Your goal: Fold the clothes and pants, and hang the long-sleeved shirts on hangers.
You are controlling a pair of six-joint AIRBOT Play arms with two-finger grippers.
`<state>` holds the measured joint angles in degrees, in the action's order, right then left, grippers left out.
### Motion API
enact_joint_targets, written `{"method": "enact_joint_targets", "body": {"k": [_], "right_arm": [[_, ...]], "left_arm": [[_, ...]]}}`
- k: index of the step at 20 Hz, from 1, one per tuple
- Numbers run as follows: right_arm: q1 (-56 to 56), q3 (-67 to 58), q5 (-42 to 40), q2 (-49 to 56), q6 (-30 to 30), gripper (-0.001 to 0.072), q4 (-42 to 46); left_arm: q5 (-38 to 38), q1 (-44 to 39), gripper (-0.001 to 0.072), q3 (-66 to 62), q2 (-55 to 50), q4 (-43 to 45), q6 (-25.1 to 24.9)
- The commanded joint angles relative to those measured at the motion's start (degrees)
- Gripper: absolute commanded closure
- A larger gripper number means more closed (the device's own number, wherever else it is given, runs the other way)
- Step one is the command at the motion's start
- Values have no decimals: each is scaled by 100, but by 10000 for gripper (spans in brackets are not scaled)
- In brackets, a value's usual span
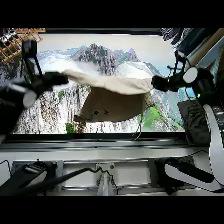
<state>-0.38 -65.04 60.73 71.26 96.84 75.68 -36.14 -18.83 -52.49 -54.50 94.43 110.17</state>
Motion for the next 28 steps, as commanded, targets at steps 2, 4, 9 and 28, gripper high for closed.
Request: {"method": "enact_joint_targets", "body": {"k": [2,4,9,28], "right_arm": [[2,1080,-79,-358,-181,689,153],[2,1427,-109,-413,-186,689,227],[2,1869,-525,-411,-271,689,236],[2280,223,774,837,-3617,3,-3335]], "left_arm": [[-358,-715,708,1753,1274,13,1082],[-455,-953,708,2310,1631,11,1390],[-463,-1453,707,3027,1779,7,1838],[-330,-1606,214,2199,2601,179,1770]]}}
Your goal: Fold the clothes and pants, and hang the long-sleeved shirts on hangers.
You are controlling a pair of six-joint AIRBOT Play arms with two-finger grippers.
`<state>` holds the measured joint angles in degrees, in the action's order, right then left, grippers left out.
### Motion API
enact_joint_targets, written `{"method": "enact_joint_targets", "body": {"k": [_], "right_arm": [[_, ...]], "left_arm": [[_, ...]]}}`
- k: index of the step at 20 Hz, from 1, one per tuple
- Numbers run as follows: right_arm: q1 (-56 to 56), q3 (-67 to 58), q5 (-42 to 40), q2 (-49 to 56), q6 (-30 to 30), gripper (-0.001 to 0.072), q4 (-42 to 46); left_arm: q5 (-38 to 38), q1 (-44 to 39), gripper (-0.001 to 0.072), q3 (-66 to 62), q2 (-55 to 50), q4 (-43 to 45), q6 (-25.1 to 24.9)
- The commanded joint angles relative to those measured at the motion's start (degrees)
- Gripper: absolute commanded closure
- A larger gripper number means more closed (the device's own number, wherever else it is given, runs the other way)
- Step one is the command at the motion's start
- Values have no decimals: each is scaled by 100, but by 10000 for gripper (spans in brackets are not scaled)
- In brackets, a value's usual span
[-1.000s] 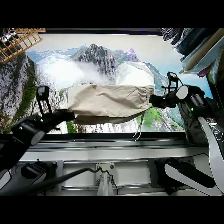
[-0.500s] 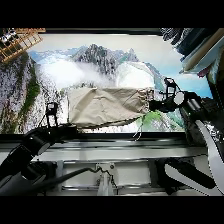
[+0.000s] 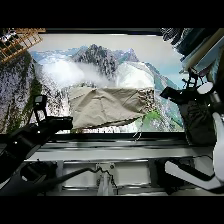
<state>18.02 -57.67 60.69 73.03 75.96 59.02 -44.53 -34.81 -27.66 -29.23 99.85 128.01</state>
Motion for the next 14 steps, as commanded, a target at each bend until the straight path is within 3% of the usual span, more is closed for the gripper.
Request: {"method": "enact_joint_targets", "body": {"k": [1,11,14], "right_arm": [[356,-748,903,885,-1670,1,-1609],[-431,-1757,1185,2393,-1696,-3,-614],[-516,-1755,1021,2535,-1403,-2,138]], "left_arm": [[654,-9,212,-356,26,-461,-76],[986,-9,213,-466,-612,-476,-94],[1150,-9,213,-466,-723,-476,-94]]}}
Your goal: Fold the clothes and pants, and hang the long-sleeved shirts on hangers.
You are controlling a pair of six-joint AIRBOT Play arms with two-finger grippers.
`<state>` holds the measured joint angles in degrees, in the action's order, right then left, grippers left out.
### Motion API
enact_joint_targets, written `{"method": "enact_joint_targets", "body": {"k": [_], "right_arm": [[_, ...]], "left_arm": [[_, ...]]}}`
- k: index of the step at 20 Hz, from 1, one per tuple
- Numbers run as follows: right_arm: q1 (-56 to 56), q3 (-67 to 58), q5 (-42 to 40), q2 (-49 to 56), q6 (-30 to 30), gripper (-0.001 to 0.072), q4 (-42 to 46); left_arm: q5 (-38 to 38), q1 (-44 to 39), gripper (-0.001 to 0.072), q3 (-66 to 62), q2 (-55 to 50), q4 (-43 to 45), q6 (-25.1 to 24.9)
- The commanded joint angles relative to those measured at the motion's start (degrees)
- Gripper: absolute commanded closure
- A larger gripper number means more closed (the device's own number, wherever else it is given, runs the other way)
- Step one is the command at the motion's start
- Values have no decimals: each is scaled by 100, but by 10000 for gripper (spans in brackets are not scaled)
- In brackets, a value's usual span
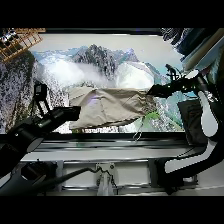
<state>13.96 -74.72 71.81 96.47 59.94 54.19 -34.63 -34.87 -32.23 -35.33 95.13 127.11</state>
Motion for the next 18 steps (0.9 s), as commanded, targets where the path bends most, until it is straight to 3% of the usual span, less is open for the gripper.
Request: {"method": "enact_joint_targets", "body": {"k": [1,11,13,15,16,17,18], "right_arm": [[-107,-52,-151,192,214,-1,726],[-92,129,127,216,396,13,262],[-116,387,170,214,455,96,87],[-153,612,247,199,459,316,-63],[-173,667,306,186,483,388,-122],[-173,669,372,155,511,516,-157],[-173,669,358,70,564,590,-210]], "left_arm": [[232,-2,213,-9,-127,-4,-4],[402,-2,213,-9,-136,-4,0],[507,0,217,-9,-136,-7,0],[682,-2,218,-9,-138,-4,0],[748,-2,229,-9,-140,-4,0],[765,-2,252,-9,-149,-7,0],[763,0,252,-9,-181,-7,0]]}}
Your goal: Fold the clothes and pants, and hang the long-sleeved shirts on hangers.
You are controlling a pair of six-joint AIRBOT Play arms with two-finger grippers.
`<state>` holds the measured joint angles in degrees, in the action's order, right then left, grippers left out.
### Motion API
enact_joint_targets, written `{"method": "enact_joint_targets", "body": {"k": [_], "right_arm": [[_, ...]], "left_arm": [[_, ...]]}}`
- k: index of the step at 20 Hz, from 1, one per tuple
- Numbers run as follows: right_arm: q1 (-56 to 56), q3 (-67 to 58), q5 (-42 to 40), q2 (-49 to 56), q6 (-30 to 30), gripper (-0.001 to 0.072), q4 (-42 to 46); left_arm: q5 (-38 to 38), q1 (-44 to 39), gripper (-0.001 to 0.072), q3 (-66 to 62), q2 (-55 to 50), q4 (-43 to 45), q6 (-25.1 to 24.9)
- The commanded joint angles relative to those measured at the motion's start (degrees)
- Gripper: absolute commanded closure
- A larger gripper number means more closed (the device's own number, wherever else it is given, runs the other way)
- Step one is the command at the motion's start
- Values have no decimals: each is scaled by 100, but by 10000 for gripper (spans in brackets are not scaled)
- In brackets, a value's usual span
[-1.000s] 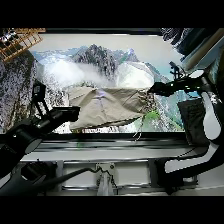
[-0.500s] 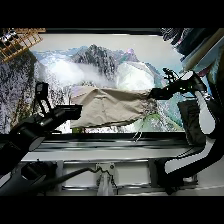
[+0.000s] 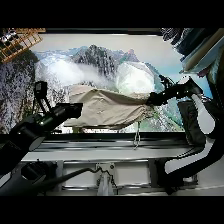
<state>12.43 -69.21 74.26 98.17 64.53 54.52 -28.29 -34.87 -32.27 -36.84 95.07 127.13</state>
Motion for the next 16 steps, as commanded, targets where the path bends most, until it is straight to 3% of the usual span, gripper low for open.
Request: {"method": "enact_joint_targets", "body": {"k": [1,2,4,8,9,14,16], "right_arm": [[-20,118,61,-219,184,630,-313],[-20,118,-24,-380,323,668,-339],[-20,118,-87,-723,743,681,-323],[-20,118,581,-1364,2100,681,326],[-20,118,774,-1541,2365,681,538],[-20,116,1397,-2511,3263,681,1521],[-20,116,1650,-2813,3407,681,1784]], "left_arm": [[136,-2,268,-7,-98,-7,-2],[140,-4,304,-7,-184,-68,-4],[262,-28,307,-7,-426,-131,-4],[1019,-509,310,-13,-1185,-570,-7],[1165,-734,348,-37,-1462,-721,-4],[474,-1711,374,-1064,-3305,-1287,-70],[216,-1821,418,-1740,-3963,-1458,-181]]}}
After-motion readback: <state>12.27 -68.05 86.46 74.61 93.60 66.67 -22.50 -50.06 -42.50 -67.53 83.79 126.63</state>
